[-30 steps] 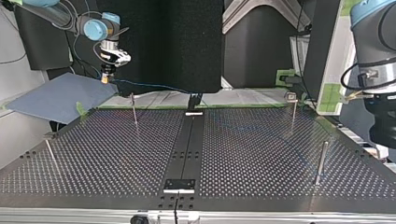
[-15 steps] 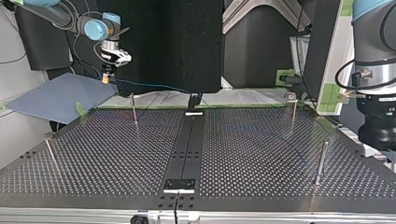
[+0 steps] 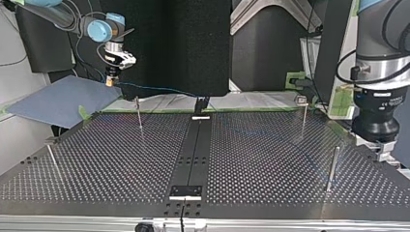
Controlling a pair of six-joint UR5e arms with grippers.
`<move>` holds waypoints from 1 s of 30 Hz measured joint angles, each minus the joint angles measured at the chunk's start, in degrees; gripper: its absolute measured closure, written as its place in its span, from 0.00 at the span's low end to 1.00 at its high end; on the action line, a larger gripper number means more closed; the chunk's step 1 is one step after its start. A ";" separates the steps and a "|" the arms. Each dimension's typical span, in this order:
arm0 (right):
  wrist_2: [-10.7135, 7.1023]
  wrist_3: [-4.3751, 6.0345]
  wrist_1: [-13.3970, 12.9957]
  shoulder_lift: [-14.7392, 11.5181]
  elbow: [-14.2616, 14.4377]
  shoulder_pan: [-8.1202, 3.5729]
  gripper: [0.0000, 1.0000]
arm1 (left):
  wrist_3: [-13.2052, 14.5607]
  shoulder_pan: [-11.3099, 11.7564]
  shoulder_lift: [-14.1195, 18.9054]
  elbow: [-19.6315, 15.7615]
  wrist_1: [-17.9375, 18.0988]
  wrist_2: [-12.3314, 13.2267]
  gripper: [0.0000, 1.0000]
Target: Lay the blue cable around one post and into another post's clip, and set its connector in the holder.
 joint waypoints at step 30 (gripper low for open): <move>0.00 0.11 -0.07 0.01 0.01 0.20 1.00 | 0.78 -1.07 0.07 -2.11 -14.12 -4.34 0.01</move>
